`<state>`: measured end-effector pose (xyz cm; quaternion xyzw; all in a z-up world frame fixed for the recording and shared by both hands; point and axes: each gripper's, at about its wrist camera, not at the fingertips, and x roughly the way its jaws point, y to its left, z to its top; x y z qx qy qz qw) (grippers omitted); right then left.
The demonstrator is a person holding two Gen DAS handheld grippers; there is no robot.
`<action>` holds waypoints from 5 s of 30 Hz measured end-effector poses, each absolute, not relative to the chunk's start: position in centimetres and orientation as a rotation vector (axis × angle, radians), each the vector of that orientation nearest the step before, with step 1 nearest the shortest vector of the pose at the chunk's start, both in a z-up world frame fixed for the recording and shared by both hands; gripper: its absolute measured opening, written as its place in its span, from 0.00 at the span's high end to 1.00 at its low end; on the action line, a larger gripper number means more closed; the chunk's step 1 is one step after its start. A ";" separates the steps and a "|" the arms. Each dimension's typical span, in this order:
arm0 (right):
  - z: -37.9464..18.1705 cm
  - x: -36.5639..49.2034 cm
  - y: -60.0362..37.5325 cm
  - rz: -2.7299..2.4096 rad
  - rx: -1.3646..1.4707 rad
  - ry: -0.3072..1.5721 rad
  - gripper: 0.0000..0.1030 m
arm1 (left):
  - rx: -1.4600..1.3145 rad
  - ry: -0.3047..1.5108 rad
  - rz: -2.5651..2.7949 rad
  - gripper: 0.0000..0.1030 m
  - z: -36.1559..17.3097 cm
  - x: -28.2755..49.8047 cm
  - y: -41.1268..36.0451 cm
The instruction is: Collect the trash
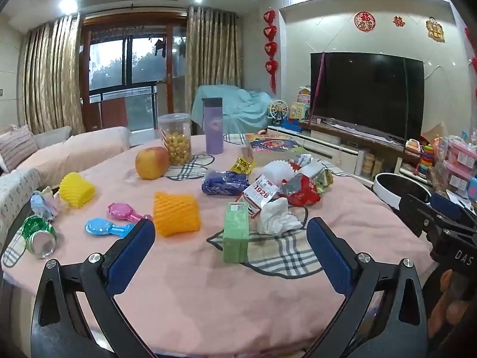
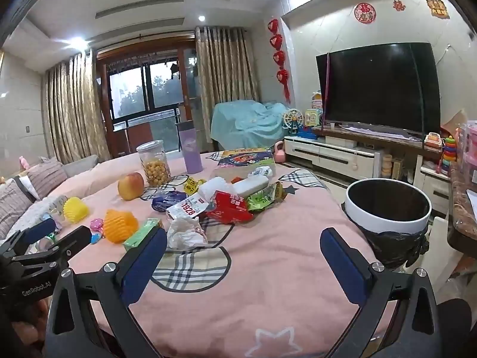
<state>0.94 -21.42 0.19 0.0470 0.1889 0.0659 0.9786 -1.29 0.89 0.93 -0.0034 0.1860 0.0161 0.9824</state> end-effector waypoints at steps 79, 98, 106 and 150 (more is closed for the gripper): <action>-3.8 7.7 -18.6 0.336 0.190 0.645 0.01 | -0.068 0.563 0.049 0.00 -3.9 3.5 4.8; -7.0 14.8 -16.5 0.433 0.222 0.824 0.32 | -0.048 0.676 -0.016 0.12 -5.8 9.1 3.9; -8.1 17.2 -15.5 0.477 0.234 0.881 0.48 | -0.106 0.742 -0.078 0.54 -7.2 10.5 4.5; -4.0 9.5 -39.2 0.116 0.440 0.703 0.71 | 0.131 0.700 -0.510 0.70 -2.8 12.1 -19.2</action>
